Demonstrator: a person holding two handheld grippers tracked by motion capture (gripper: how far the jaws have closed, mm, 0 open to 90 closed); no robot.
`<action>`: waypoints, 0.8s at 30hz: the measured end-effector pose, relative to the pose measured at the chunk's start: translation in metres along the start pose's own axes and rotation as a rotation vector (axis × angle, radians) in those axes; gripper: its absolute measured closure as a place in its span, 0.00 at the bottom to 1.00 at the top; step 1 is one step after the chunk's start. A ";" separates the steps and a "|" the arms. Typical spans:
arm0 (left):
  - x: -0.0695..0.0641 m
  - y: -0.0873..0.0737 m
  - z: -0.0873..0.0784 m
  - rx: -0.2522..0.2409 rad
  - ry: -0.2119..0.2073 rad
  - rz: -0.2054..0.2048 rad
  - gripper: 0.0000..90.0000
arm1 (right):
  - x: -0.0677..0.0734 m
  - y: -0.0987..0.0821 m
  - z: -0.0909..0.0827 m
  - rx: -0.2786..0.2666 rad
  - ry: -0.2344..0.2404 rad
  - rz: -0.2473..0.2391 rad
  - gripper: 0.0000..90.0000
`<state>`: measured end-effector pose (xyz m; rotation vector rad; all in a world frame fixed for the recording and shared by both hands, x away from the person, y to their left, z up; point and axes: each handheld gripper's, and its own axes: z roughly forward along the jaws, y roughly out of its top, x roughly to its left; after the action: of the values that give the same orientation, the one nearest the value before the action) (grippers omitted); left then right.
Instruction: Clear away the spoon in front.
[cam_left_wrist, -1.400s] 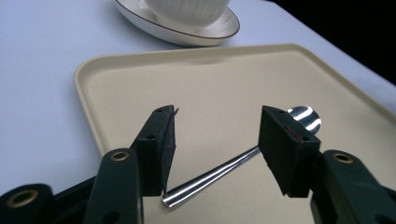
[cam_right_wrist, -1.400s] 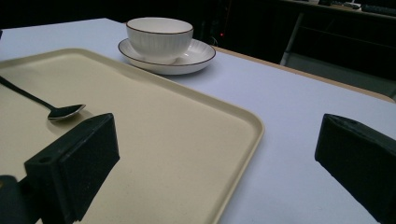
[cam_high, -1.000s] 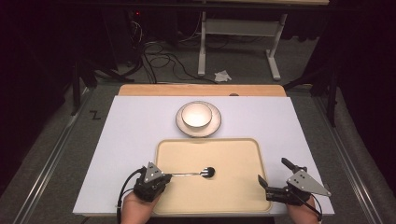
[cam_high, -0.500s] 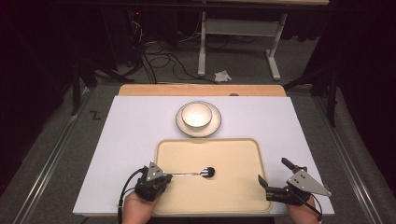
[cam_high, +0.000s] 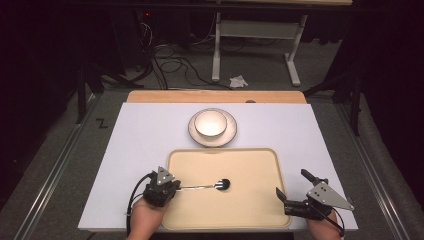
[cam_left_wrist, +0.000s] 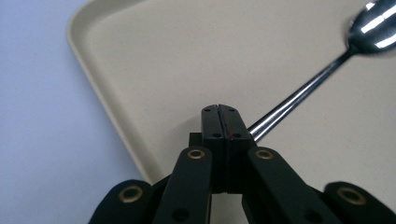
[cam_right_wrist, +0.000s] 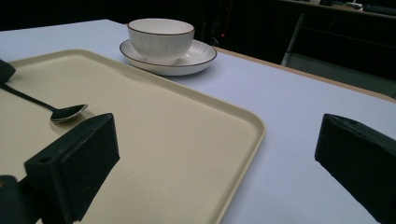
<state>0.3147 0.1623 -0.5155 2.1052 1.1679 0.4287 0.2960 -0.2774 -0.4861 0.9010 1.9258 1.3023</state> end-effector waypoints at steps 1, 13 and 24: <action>-0.004 -0.001 -0.002 0.008 -0.007 0.013 1.00 | 0.000 0.000 0.000 0.000 0.002 0.006 0.01; -0.044 0.008 -0.002 -0.015 -0.127 0.094 1.00 | 0.000 0.001 -0.001 -0.010 0.004 -0.002 0.01; -0.077 0.047 0.046 0.001 -0.169 0.129 1.00 | -0.002 0.000 -0.002 -0.008 -0.002 0.012 0.00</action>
<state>0.3282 0.0619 -0.5124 2.1787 0.9406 0.3020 0.2956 -0.2801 -0.4853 0.9102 1.9156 1.3148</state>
